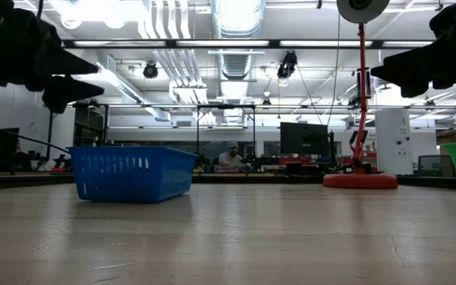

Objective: Pick & Place Office items
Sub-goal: Put the white charger adapter into the green bin

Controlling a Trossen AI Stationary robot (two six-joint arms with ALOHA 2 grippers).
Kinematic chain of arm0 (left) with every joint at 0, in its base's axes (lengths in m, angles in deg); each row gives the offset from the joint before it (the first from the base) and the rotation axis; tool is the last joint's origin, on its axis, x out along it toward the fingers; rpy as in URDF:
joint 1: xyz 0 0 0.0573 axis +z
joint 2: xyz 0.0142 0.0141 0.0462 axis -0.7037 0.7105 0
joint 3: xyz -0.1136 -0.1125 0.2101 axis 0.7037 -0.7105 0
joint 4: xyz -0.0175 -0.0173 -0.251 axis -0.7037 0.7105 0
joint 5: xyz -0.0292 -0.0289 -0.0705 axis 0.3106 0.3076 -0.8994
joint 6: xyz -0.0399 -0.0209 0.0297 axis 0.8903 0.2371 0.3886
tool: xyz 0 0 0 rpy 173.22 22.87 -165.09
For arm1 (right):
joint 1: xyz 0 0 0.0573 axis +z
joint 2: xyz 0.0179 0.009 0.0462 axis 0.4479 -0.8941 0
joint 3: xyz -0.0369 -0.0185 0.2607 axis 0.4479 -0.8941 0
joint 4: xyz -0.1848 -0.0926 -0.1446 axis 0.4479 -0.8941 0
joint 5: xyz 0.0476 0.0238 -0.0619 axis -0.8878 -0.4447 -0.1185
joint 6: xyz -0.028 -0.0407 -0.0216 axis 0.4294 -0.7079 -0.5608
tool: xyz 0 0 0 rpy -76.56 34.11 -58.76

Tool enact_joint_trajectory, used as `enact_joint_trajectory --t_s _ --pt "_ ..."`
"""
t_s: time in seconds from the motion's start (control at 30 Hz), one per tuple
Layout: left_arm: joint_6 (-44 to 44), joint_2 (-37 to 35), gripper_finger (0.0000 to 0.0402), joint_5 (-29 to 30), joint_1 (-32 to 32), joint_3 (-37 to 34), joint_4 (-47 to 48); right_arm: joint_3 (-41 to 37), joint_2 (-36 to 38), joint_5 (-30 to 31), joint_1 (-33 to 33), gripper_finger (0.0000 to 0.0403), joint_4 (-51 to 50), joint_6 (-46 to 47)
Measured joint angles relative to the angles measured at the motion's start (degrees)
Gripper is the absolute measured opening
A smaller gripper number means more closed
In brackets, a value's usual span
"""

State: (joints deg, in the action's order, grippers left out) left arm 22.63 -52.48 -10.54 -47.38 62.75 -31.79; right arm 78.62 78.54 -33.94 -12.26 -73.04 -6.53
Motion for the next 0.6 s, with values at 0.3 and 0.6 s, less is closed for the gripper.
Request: enact_joint_trajectory --t_s 0.3,0.6 --pt "-8.11 0.62 0.0292 -4.73 0.0 -3.28 -13.69 0.0 0.02 -0.01 -0.01 0.0203 0.0 0.94" --pt "-11.64 14.99 0.0296 -4.83 0.02 2.06 -19.68 0.0 -0.34 0.57 -0.01 0.0204 0.03 1.35"
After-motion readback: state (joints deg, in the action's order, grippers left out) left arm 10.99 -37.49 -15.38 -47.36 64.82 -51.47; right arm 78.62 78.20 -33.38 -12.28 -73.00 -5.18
